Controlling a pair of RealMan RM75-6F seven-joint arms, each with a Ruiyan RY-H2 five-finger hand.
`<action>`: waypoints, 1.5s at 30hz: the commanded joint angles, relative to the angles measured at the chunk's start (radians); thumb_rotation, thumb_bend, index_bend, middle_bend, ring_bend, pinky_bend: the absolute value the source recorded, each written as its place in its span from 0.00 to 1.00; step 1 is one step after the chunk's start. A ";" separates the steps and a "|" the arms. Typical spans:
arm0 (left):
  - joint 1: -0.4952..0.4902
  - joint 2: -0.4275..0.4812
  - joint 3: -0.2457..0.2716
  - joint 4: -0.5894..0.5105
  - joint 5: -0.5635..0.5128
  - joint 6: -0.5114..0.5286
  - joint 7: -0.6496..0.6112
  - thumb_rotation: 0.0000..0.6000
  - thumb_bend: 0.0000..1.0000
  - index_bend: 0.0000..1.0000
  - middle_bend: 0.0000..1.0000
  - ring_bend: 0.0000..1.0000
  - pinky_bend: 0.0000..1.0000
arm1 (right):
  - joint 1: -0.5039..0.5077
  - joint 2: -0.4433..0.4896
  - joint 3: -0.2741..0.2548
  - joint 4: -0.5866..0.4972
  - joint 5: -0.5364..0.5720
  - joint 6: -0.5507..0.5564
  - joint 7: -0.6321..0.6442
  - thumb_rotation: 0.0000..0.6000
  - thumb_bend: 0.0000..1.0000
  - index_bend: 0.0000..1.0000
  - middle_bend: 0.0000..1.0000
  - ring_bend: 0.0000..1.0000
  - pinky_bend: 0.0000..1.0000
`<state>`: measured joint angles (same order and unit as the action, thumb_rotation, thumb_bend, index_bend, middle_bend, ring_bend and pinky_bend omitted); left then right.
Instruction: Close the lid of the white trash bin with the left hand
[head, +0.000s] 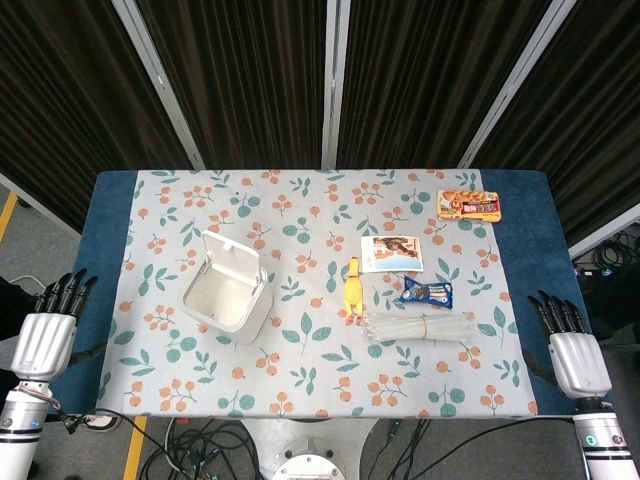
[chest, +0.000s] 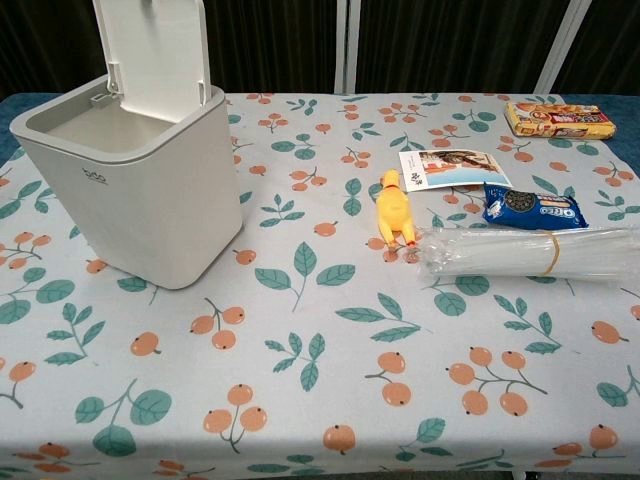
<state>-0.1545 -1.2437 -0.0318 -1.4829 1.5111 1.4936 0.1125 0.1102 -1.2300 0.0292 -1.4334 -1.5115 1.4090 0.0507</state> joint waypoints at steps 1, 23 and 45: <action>-0.001 0.001 -0.001 -0.002 0.003 -0.001 -0.002 1.00 0.09 0.07 0.04 0.00 0.13 | 0.000 0.000 -0.001 0.000 -0.001 -0.001 0.000 1.00 0.26 0.00 0.00 0.00 0.00; -0.131 0.121 -0.057 -0.160 0.151 -0.051 -0.102 1.00 0.38 0.07 0.04 0.00 0.13 | 0.000 0.004 -0.004 0.002 -0.004 -0.003 -0.004 1.00 0.26 0.00 0.00 0.00 0.00; -0.488 0.151 -0.179 -0.275 0.111 -0.425 -0.115 1.00 0.67 0.06 0.06 0.00 0.13 | -0.001 -0.009 -0.005 0.041 0.007 -0.014 0.028 1.00 0.26 0.00 0.00 0.00 0.00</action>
<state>-0.6235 -1.0885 -0.2081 -1.7572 1.6363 1.0912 -0.0054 0.1091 -1.2391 0.0242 -1.3932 -1.5052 1.3954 0.0778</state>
